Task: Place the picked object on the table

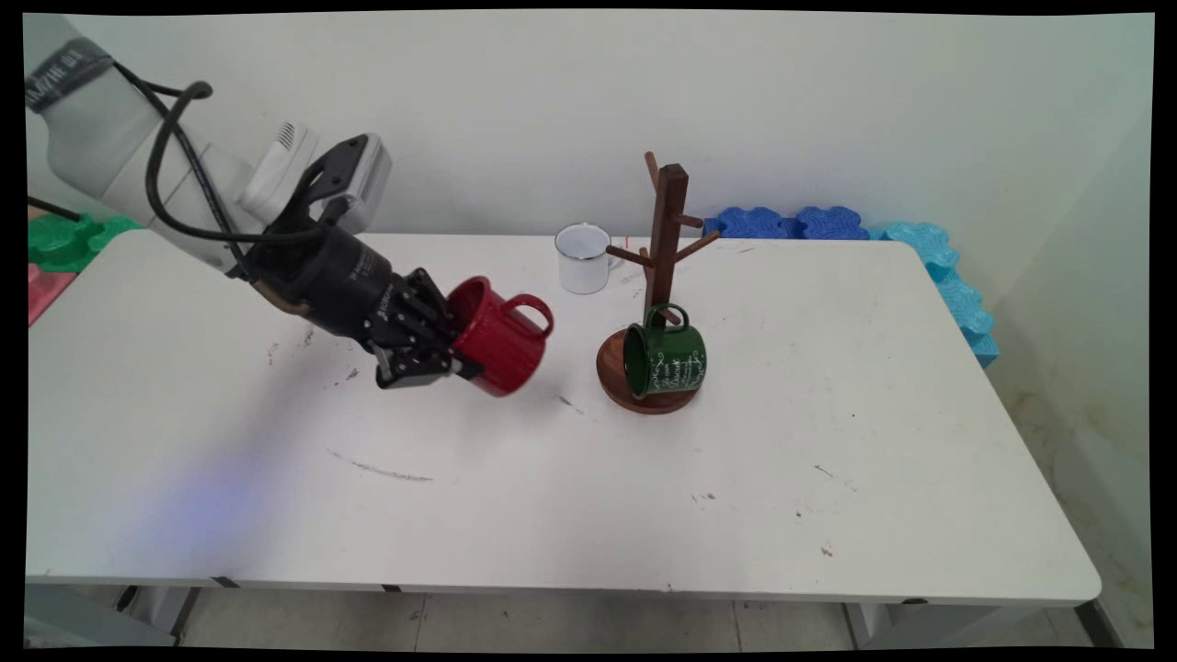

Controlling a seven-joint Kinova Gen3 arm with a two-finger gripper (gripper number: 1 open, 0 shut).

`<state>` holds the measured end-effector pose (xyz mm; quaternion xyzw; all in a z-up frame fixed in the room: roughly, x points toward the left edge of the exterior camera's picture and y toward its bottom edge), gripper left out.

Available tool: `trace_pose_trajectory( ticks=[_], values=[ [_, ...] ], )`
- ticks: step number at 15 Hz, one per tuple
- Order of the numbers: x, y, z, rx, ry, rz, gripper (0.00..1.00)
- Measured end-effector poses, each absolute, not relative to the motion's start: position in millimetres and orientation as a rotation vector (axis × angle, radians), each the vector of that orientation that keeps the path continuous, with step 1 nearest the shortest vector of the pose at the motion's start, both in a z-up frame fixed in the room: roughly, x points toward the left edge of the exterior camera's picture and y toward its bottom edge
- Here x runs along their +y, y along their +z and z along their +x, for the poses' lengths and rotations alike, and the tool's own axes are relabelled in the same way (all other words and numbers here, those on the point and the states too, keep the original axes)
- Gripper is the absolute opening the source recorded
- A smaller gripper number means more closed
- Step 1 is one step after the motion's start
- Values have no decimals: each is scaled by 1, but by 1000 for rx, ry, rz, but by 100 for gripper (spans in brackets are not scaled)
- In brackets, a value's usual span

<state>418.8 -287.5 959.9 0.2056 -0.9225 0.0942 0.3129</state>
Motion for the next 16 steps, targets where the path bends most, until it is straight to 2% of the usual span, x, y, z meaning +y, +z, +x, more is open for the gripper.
trace_pose_trajectory(
  ticks=[16],
  values=[
    [-358, 900, 462, -2652, 504, 520, 0]
  ],
)
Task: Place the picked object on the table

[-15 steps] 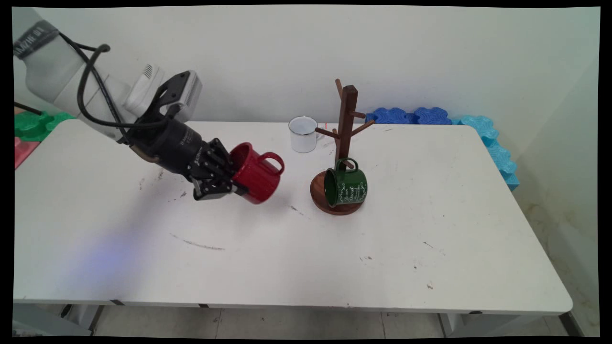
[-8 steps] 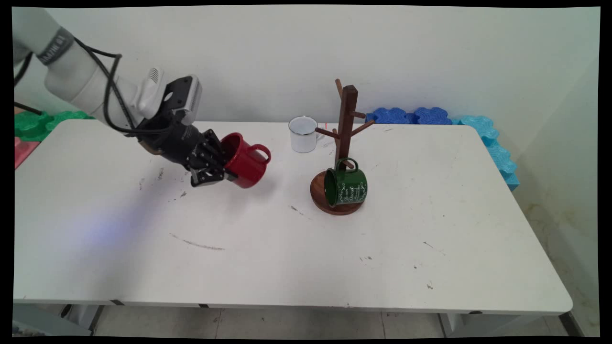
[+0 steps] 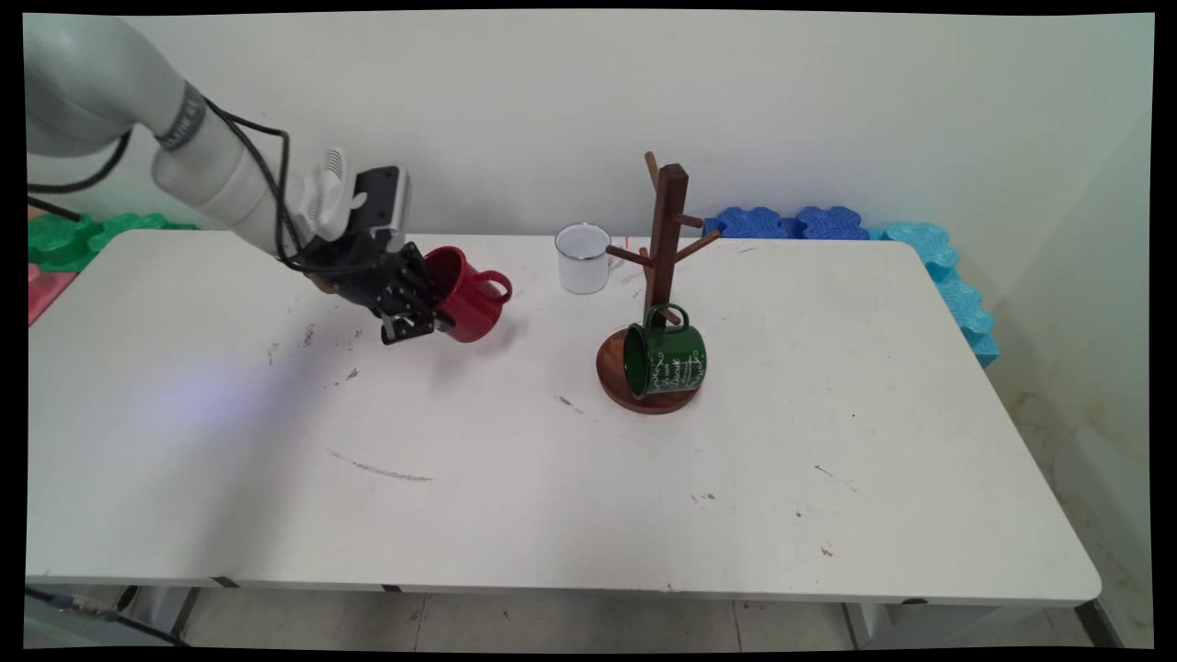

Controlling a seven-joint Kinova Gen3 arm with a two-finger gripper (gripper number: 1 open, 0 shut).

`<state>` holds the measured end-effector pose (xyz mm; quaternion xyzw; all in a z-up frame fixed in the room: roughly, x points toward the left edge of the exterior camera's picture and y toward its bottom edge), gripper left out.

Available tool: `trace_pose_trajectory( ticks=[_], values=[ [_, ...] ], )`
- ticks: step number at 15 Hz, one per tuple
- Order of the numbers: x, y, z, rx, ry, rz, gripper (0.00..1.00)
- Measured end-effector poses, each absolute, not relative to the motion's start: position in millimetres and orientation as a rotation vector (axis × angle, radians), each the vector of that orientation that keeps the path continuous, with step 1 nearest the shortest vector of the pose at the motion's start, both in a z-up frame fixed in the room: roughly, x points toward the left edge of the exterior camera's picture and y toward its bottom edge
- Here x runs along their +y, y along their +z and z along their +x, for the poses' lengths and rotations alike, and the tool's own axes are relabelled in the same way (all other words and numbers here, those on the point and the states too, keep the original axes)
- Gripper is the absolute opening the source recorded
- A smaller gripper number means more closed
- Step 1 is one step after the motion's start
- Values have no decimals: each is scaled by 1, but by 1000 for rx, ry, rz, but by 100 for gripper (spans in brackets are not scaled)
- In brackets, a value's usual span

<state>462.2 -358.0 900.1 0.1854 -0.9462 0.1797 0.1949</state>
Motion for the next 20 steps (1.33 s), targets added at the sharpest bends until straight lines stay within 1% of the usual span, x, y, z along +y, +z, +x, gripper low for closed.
trace_pose_trajectory(
  ticks=[8, 14, 20],
  values=[
    [-386, 869, 462, -2718, 535, 543, 0],
    [-396, 855, 459, -2750, 522, 553, 0],
    [-402, 849, 455, -2770, 504, 538, 0]
  ],
)
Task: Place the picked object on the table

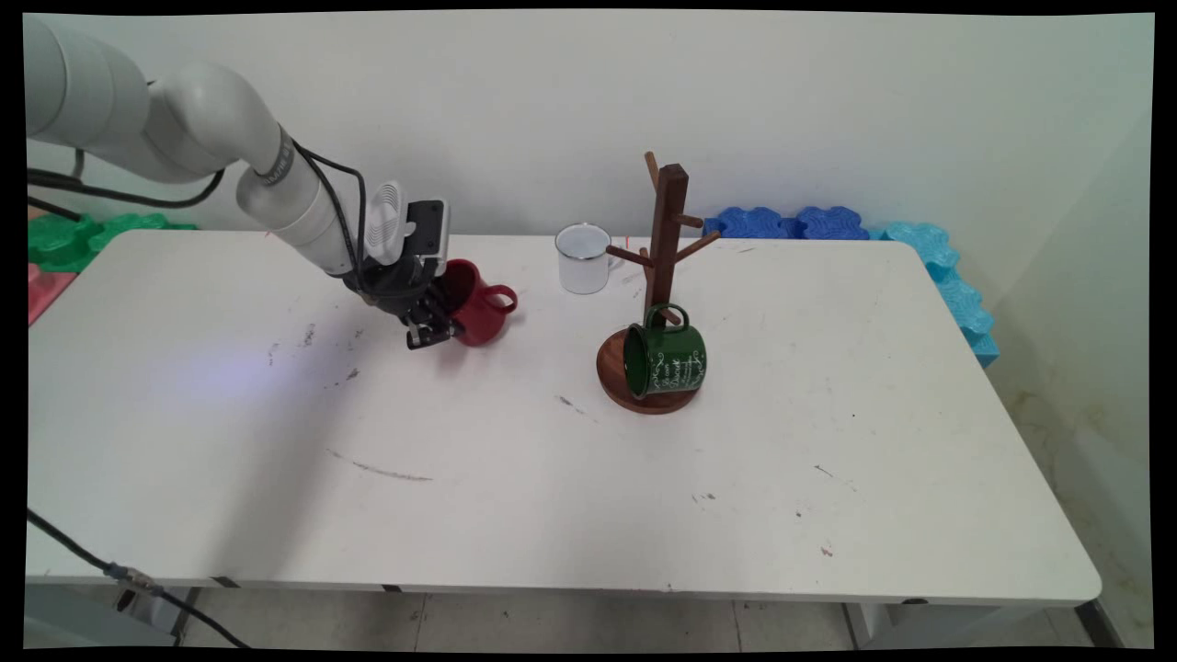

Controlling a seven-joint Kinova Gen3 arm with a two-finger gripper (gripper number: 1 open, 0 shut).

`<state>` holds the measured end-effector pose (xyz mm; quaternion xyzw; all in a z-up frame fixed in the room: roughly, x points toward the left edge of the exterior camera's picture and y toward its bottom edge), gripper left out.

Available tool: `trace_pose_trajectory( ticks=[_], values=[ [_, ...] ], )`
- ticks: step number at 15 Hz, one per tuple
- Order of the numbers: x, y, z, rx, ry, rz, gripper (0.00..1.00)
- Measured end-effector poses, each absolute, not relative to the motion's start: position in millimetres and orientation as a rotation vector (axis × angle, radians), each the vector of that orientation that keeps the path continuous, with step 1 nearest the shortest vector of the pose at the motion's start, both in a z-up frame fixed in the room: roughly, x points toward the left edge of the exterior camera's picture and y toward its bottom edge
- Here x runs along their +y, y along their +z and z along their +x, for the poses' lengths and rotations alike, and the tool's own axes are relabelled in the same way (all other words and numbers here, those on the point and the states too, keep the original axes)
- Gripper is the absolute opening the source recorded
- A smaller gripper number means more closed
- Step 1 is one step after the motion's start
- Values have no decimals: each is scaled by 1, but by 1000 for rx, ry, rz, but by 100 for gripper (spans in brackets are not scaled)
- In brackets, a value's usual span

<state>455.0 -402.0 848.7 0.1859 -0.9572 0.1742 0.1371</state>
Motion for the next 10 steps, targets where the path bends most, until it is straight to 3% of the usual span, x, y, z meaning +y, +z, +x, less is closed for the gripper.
trace_pose_trajectory(
  ticks=[2, 3, 10],
  values=[
    [-403, 848, 454, -2773, 498, 531, 0],
    [-404, 848, 453, -2773, 497, 526, 100],
    [-407, 849, 448, -2769, 488, 489, 100]
  ],
)
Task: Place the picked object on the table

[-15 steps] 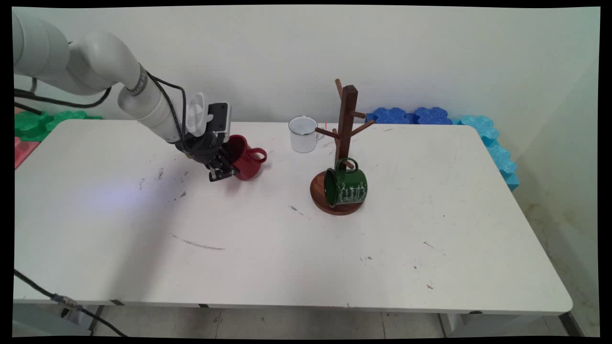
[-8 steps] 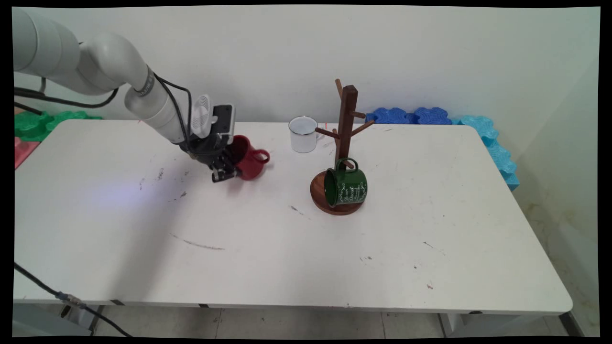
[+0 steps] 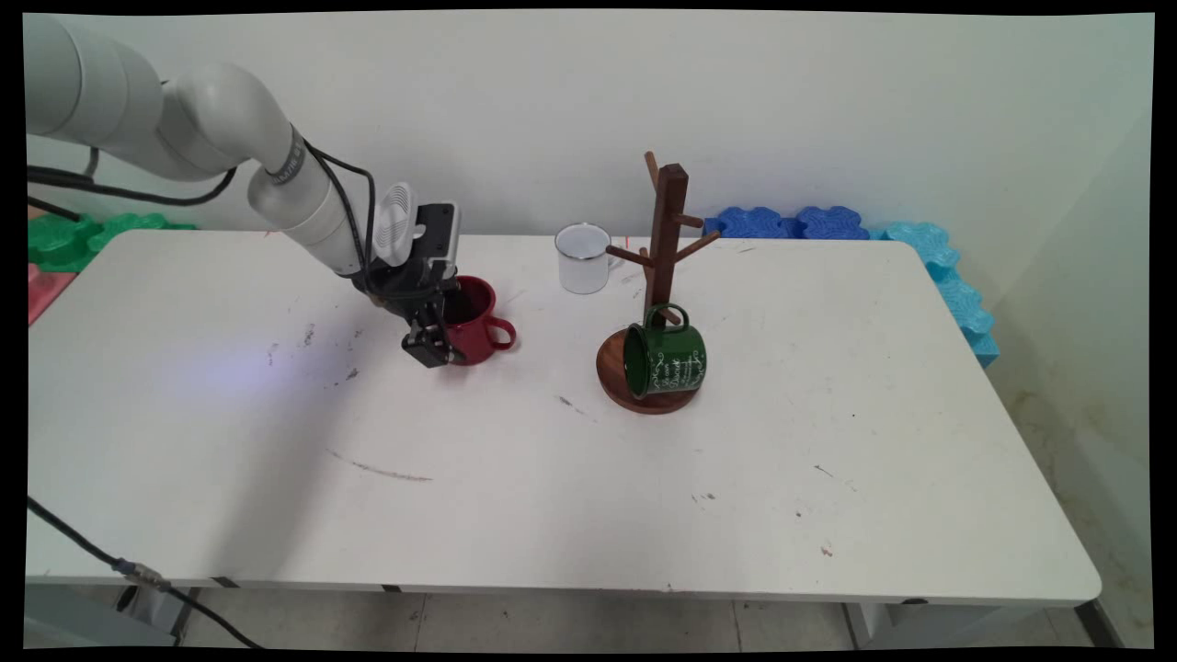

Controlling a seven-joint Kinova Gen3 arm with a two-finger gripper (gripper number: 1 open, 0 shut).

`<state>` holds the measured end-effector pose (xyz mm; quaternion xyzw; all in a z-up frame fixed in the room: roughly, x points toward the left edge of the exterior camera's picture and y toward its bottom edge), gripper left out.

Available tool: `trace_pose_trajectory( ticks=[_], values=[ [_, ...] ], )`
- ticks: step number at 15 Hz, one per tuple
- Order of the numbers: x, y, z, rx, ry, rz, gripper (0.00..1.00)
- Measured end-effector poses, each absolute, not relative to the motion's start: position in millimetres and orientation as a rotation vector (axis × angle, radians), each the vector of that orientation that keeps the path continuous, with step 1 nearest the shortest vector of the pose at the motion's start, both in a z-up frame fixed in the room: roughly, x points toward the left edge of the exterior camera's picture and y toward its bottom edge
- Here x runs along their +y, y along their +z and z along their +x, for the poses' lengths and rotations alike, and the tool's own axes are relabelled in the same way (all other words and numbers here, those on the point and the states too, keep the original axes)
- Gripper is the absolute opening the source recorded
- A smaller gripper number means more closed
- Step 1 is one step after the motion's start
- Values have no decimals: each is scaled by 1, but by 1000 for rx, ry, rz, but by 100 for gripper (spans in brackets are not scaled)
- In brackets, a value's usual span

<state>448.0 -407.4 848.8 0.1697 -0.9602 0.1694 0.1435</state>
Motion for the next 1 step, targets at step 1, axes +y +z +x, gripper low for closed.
trace_pose_trajectory(
  ticks=[1],
  values=[
    [-408, 849, 448, -2768, 488, 486, 100]
  ],
)
